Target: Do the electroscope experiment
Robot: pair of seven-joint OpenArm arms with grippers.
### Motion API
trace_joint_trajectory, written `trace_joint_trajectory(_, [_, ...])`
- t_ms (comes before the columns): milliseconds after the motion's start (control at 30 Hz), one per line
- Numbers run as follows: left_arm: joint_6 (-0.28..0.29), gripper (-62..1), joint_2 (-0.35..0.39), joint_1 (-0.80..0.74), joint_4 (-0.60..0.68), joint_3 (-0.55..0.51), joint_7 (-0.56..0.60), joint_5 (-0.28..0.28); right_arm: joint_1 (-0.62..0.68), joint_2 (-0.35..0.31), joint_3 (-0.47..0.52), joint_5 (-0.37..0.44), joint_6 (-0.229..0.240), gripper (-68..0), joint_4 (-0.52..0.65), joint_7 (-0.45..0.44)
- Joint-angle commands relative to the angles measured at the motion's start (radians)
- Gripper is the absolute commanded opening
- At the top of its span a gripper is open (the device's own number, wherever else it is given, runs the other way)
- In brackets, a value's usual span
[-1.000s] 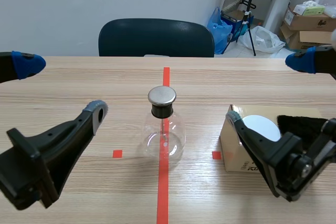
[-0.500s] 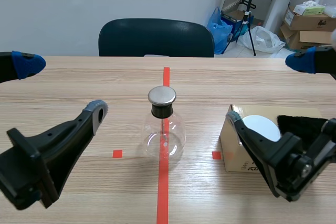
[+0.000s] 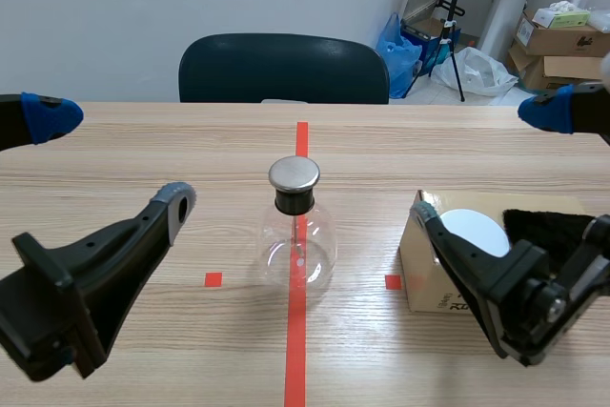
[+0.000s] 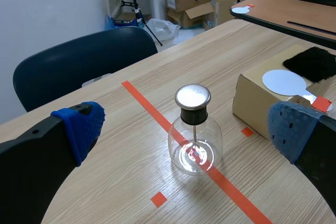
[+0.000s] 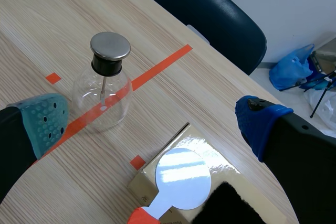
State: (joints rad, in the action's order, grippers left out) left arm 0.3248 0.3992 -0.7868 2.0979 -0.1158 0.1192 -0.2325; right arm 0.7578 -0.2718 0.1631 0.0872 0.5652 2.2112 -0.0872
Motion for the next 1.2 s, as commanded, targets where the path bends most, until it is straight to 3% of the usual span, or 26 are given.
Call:
trace_joint_trajectory(0, [-0.001,1.4,0.000,-0.005,0.002,0.001,0.010,-0.007,0.001,-0.002,0.002,0.011,-0.003,0.4,0.002,-0.008])
trace_joint_trajectory(367, [-0.001,1.4,0.000,-0.005,0.001,0.001,-0.043,-0.007,0.001,-0.002,0.002,0.011,-0.003,0.4,0.002,-0.008])
trace_joint_trajectory(1167, [-0.001,1.4,0.000,-0.005,0.001,0.001,-0.042,-0.007,0.001,-0.002,0.002,0.011,-0.003,0.4,0.002,-0.005])
